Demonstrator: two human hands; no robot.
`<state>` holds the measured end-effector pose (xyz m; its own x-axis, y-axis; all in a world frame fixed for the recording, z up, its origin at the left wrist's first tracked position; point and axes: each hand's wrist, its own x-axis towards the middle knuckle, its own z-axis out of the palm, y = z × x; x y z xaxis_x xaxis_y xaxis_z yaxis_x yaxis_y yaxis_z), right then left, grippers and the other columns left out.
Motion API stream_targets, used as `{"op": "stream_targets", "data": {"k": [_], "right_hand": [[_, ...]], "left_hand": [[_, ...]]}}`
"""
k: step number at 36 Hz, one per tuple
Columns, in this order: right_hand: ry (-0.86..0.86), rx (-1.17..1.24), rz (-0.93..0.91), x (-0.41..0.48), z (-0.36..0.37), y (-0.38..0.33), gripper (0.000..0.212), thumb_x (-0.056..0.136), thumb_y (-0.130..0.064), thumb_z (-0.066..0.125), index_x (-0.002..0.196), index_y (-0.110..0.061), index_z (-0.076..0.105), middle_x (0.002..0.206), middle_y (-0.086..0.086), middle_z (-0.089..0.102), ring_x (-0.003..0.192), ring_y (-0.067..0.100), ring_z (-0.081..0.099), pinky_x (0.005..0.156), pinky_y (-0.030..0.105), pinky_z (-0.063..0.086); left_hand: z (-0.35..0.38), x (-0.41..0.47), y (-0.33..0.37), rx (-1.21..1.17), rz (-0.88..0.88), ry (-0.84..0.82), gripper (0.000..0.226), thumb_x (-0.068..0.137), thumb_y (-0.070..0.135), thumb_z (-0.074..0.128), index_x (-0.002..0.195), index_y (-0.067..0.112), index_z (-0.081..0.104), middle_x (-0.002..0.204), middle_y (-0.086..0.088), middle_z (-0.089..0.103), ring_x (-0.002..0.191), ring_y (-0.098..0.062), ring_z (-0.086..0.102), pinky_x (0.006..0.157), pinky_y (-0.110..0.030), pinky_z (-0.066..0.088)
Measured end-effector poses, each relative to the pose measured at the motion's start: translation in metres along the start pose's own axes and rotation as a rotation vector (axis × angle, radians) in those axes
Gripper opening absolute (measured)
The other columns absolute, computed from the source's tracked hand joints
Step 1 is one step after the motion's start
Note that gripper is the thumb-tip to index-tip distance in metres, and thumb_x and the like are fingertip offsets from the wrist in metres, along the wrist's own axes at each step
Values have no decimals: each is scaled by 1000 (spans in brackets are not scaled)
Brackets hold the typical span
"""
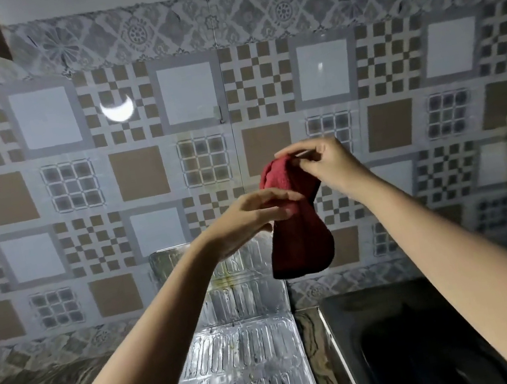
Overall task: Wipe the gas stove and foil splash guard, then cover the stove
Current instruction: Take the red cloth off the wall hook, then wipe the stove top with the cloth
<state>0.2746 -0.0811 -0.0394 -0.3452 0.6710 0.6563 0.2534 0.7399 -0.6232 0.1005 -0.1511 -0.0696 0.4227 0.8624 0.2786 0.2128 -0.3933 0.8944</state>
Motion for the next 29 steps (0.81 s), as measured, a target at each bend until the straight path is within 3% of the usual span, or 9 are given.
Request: {"op": "stream_targets", "data": {"k": [3, 9, 15, 18, 20, 21, 23, 26, 29], "right_hand": [[36, 87, 44, -31, -2, 6, 41, 86, 11, 48, 99, -22, 69, 99, -3, 69, 98, 12, 63, 88, 17, 49], [53, 158, 133, -98, 5, 23, 32, 87, 3, 55, 108, -20, 65, 105, -2, 67, 98, 7, 62, 84, 15, 49], [106, 240, 142, -159, 23, 24, 28, 91, -4, 53, 111, -23, 59, 108, -11, 59, 91, -10, 60, 77, 9, 47], [179, 206, 100, -184, 31, 31, 36, 90, -6, 56, 111, -35, 56, 113, -6, 57, 99, -3, 59, 83, 14, 49], [208, 143, 71, -196, 35, 32, 35, 90, -12, 56, 113, -38, 54, 110, -4, 57, 95, -3, 57, 81, 10, 47], [203, 141, 79, -201, 36, 32, 27, 90, -23, 55, 115, -36, 53, 109, -1, 58, 92, -2, 57, 77, 9, 46], [167, 223, 140, -207, 40, 29, 40, 85, -46, 49, 121, -28, 51, 101, 6, 62, 79, 2, 61, 69, 13, 49], [77, 383, 249, -209, 42, 23, 44, 94, -33, 37, 134, -17, 42, 99, 7, 65, 66, 13, 66, 59, 25, 56], [61, 503, 307, -205, 44, 9, 41, 101, -30, 22, 135, -19, 41, 113, 12, 63, 90, 25, 69, 71, 35, 59]], "left_hand": [[20, -8, -5, -25, 18, 73, 18, 84, 16, 63, 98, 25, 69, 97, 3, 67, 95, -13, 60, 89, -32, 45], [47, -18, -11, -316, -4, 124, 21, 86, -1, 55, 96, 12, 66, 83, 1, 69, 80, -10, 63, 72, -22, 53], [65, -28, -13, -408, -1, 120, 27, 85, -7, 52, 101, 12, 65, 103, 3, 65, 88, -9, 62, 69, -18, 54], [71, -31, -12, -442, 32, 138, 29, 84, -7, 51, 100, 13, 66, 103, 3, 65, 85, -8, 62, 66, -16, 53], [73, -34, -11, -477, 60, 161, 31, 83, -7, 51, 97, 15, 68, 102, 2, 64, 80, -6, 62, 61, -16, 52], [74, -35, -11, -494, 69, 167, 32, 82, -6, 52, 96, 17, 70, 103, 1, 63, 78, -6, 62, 59, -16, 52], [76, -38, -11, -512, 86, 168, 31, 79, -2, 55, 93, 20, 71, 105, 0, 61, 79, -8, 61, 58, -17, 52], [79, -43, -12, -514, 103, 152, 30, 76, 2, 60, 93, 24, 72, 107, -1, 61, 83, -11, 60, 60, -18, 53], [80, -47, -15, -484, 114, 119, 32, 78, 0, 59, 92, 26, 72, 110, -1, 60, 87, -13, 60, 63, -19, 54]]}}
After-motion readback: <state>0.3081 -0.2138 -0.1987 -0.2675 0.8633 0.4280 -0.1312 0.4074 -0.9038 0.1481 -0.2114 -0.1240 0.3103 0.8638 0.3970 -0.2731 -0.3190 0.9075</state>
